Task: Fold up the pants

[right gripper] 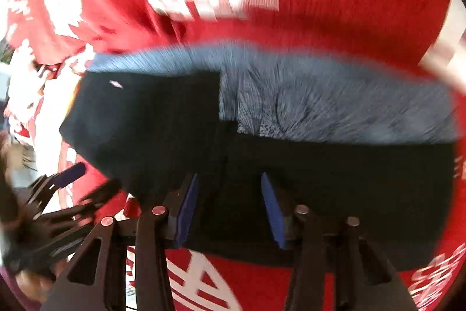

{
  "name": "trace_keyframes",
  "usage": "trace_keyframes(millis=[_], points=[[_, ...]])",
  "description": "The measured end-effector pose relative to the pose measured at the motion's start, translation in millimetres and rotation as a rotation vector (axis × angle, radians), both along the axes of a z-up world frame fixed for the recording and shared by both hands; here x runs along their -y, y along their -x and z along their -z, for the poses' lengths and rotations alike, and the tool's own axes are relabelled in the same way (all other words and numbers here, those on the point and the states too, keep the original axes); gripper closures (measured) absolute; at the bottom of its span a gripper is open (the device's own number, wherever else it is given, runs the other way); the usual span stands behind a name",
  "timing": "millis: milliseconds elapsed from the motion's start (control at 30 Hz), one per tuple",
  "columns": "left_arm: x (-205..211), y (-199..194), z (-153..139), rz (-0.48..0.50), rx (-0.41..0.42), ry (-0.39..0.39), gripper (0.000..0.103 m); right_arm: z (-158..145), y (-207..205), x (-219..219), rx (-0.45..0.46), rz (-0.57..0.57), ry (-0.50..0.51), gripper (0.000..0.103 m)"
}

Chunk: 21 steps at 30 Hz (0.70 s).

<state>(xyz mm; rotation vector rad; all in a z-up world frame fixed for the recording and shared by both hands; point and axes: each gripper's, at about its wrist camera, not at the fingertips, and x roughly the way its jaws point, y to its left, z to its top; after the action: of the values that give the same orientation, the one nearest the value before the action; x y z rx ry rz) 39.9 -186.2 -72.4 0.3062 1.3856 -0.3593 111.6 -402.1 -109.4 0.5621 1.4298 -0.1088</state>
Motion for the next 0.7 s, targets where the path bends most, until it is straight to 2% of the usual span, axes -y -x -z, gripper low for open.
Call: trace_keyframes(millis=[33, 100, 200, 267, 300, 567, 700], points=[[-6.4, -1.7, 0.7, -0.015, -0.002, -0.001, 0.022, -5.6, -0.5, -3.5, 0.028, -0.003, 0.031, 0.051], [-19.6, -5.5, 2.5, -0.047, -0.006, 0.003, 0.022, -18.0, 1.6, -12.0, 0.055, -0.032, 0.014, 0.051], [-36.0, -11.0, 4.1, -0.094, -0.014, 0.004, 0.022, -33.9, 11.8, -27.7, 0.053, -0.086, 0.07, 0.045], [-48.2, -14.8, 2.8, -0.125, -0.007, 0.023, 0.02, -40.3, 21.1, -33.0, 0.048, -0.083, 0.079, 0.045], [-53.2, -16.7, 2.7, -0.134, -0.009, 0.03, 0.0, -42.3, 25.8, -34.8, 0.046, -0.07, 0.068, 0.045], [-92.9, -27.7, -0.5, -0.2, 0.032, 0.027, 0.0, -46.5, 37.6, -58.8, 0.005, -0.091, 0.081, 0.043], [-117.0, -38.1, 4.4, -0.253, 0.034, 0.052, 0.0, -52.2, 33.0, -75.8, 0.012, -0.141, 0.111, 0.037]])
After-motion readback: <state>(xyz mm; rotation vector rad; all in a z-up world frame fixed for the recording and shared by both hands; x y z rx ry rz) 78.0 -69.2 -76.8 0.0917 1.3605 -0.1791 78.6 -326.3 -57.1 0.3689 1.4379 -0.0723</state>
